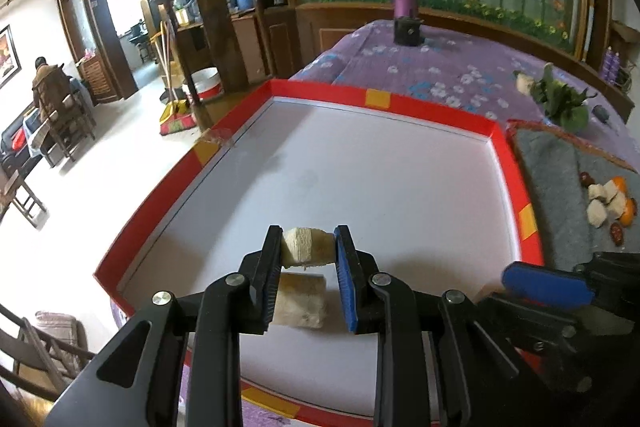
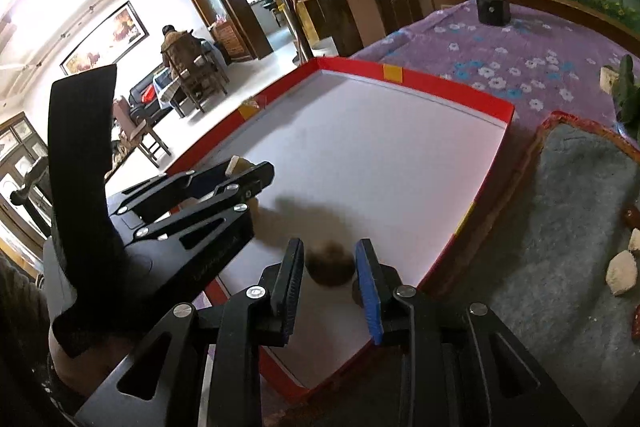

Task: Organize fruits
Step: 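Carry both items into the white tray and open both tools, then move both open tools back over the food on the felt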

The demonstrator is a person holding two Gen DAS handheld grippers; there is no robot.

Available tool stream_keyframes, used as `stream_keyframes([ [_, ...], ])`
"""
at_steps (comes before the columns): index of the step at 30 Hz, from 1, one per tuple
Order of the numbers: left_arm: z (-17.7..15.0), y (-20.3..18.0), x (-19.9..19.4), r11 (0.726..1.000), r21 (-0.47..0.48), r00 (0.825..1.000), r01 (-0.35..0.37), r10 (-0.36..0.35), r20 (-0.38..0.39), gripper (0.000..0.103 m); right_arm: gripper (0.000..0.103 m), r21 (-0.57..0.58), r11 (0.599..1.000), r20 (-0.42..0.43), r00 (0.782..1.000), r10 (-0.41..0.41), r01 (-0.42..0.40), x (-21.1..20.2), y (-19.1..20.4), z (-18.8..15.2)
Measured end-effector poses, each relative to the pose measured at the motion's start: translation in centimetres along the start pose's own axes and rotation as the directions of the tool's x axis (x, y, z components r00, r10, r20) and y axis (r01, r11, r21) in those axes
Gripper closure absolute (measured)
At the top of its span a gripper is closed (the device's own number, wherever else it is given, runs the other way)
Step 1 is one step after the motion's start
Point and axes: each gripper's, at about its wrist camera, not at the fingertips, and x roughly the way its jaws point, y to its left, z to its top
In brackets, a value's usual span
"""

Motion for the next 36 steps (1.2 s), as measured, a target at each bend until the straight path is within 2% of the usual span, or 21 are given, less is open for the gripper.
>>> stream_keyframes([
  [3,0.0,0.4,-0.3,1.000,-0.008,1.000,-0.014,0.014,-0.001,0.066,0.074,0.001,1.000,0.000,1.000,0.006,-0.006,-0.2,-0.3,-0.1],
  [8,0.0,0.5,-1.1,1.000,-0.006,1.000,-0.026,0.026,0.004,0.060,0.074,0.029,0.999,0.045,0.999,0.015,-0.017,-1.9,-1.4,-0.1],
  [13,0.3,-1.6,-2.8,0.999,0.050,0.999,-0.011,0.008,0.050,0.046,0.074,0.114,0.993,0.115,0.993,-0.032,0.019,-5.6,-5.4,-1.0],
  [19,0.1,-6.0,-4.5,0.987,0.136,0.993,0.089,-0.098,0.058,0.045,0.074,0.253,0.962,0.161,0.976,-0.144,0.100,-10.5,-11.9,-3.7],
  [24,-0.5,-10.1,-5.5,0.963,0.220,0.985,0.156,-0.168,0.039,0.044,0.073,0.325,0.933,0.154,0.965,-0.214,0.155,-13.1,-15.6,-5.9],
  [27,-0.9,-12.0,-6.3,0.946,0.263,0.979,0.189,-0.204,0.029,0.044,0.073,0.346,0.918,0.142,0.956,-0.255,0.194,-14.0,-17.0,-6.9],
  [30,-1.4,-13.7,-7.0,0.931,0.301,0.975,0.206,-0.223,0.021,0.044,0.073,0.358,0.911,0.113,0.959,-0.260,0.205,-13.8,-18.0,-7.3],
  [36,-2.1,-15.8,-7.5,0.909,0.351,0.971,0.224,-0.238,-0.002,0.044,0.073,0.329,0.921,0.095,0.963,-0.253,0.210,-12.4,-17.6,-6.9],
])
